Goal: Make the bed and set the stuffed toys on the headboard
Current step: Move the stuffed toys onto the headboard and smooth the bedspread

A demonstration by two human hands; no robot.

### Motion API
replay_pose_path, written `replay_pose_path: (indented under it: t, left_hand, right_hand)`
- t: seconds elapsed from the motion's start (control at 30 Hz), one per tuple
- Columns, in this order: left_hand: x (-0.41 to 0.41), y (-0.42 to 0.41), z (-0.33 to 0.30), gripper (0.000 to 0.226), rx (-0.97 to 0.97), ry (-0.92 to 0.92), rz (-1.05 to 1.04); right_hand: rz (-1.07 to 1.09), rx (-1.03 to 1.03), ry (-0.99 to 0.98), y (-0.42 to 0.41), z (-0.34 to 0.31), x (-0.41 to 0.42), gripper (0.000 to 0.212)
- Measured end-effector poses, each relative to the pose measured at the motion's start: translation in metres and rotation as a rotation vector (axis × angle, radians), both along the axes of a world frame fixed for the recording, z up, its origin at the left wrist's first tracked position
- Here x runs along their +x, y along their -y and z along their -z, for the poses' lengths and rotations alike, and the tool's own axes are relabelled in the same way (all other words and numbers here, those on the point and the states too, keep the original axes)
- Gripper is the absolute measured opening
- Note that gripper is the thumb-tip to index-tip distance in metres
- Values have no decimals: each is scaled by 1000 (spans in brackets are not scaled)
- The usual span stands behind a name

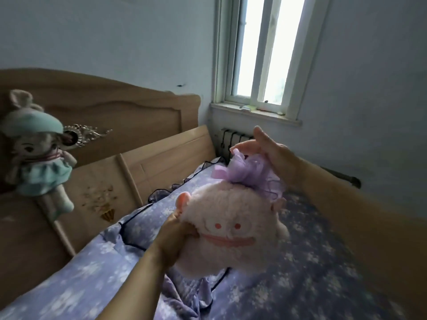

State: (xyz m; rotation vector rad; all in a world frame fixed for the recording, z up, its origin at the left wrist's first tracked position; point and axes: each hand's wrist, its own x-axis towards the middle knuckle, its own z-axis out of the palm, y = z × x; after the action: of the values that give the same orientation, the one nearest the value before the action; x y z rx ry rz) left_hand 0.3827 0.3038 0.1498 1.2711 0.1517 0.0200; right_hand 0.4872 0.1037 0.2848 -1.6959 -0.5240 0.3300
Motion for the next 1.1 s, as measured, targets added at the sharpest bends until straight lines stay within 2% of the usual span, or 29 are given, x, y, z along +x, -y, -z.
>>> replay_pose_path:
  t: [0.07, 0.13, 0.2, 0.33, 0.43, 0.53, 0.6, 0.67, 0.7, 0.87, 0.93, 1.0, 1.07, 1.1]
  left_hand:
    - [-5, -18, 1, 78, -45, 0, -20]
    - [-10, -35, 1, 69, -113, -1, -88]
    - [-12, -48, -1, 55, -171, -2, -168]
    - [-26, -78, -1, 60, -186, -13, -263]
    - [-41, -105, 0, 74, -213, -36, -399]
    - [-52, -130, 3, 92, -208, -51, -504]
    - [-64, -145, 3, 79, -218, -26, -562]
    - [-74, -160, 2, 56, -215, -3, -611]
    - [-78, -170, 3, 52, -209, 11, -652]
    - [-106, -244, 4, 29, -132, 38, -822]
    - [-116, -274, -3, 47, -115, 44, -836]
    - [-125, -316, -9, 67, -42, 46, -922]
    - [-129, -354, -16, 48, 35, 29, -1014]
    - [-130, -365, -21, 39, 76, 28, -1058]
  right_hand:
    - [-117, 60, -260, -24, 3, 6, 71]
    - [-188, -35, -296, -53, 11, 11, 82]
    - [-195, -40, -349, -75, 20, 17, 83]
    - [-233, -16, -431, -114, 35, 28, 72]
    - [-242, 25, -379, -147, 51, 27, 37]
    - [-366, -17, -309, -170, 66, 24, 58]
    - [-503, 9, -368, -188, 71, 21, 53]
    - [-618, 13, -446, -204, 76, 20, 92]
    - [-673, 29, -471, -217, 80, 21, 98]
    - [-1048, -4, -408, -308, 78, 3, 87]
    - [-1043, -34, -369, -346, 75, -4, 68]
    - [-926, -69, -285, -395, 70, -10, 46]
    - [-846, -87, -173, -444, 66, -14, 42]
    - [-808, -109, -88, -458, 62, -17, 48]
